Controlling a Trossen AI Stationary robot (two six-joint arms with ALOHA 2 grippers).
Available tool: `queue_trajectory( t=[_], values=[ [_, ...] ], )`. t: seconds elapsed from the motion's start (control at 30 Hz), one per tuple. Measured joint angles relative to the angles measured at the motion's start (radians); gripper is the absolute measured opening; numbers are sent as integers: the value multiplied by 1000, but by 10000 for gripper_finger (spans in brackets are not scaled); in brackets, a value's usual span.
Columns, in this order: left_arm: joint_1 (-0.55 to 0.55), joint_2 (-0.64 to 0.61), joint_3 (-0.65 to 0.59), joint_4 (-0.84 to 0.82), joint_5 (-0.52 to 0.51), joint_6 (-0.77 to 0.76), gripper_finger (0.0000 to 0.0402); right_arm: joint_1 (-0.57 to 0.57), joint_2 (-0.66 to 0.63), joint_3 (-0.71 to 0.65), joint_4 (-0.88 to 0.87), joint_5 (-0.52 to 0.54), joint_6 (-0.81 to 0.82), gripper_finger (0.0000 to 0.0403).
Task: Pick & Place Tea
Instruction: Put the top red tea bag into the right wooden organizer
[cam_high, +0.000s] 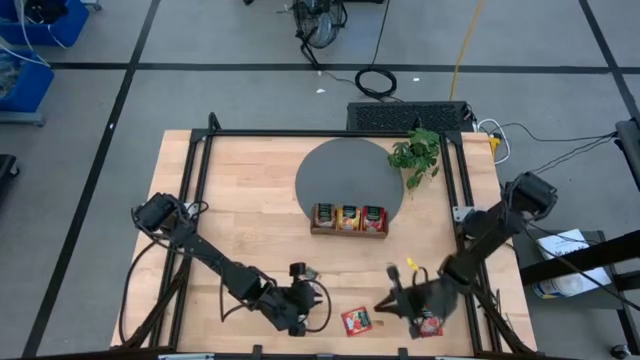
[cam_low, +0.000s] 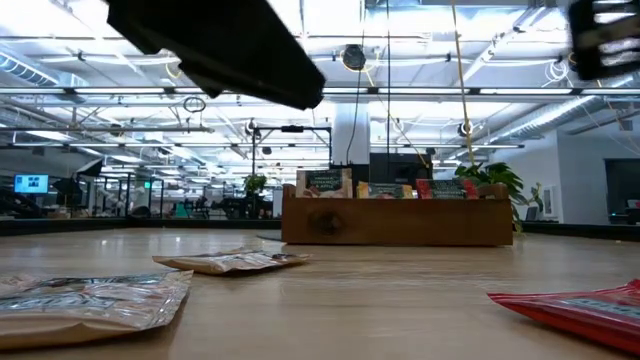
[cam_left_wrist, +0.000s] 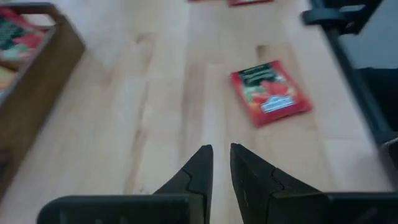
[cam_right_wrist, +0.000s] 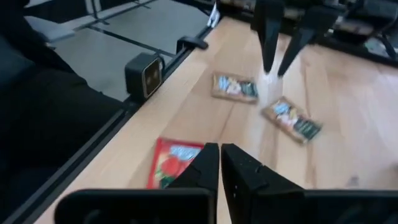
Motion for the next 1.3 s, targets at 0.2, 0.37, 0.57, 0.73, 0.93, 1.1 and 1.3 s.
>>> queue_trajectory(
  t=[0.2, 0.37, 0.57, 0.73, 0.93, 1.1, 1.3],
  values=[
    [19, 0, 0, 36, 23, 42, 63, 106, 97, 0, -2, 158, 102, 3],
    [39, 0, -8, 47, 39, 48, 63, 135, 84, 16, -74, 231, 136, 1],
    [43, 0, -92, 121, 71, 21, 63, 154, -32, 222, -563, 261, 329, 1],
    [44, 1, -182, 239, 71, -41, 63, 142, -10, 451, -1117, 52, 666, 0],
    [41, 1, -230, 305, 71, -77, 63, 144, 12, 506, -1522, -321, 1126, 0],
    [41, 1, -231, 321, 71, -80, 63, 151, 14, 443, -1583, -499, 1314, 0],
    [42, 1, -231, 327, 71, -77, 63, 162, 14, 375, -1497, -619, 1395, 0]
  ],
)
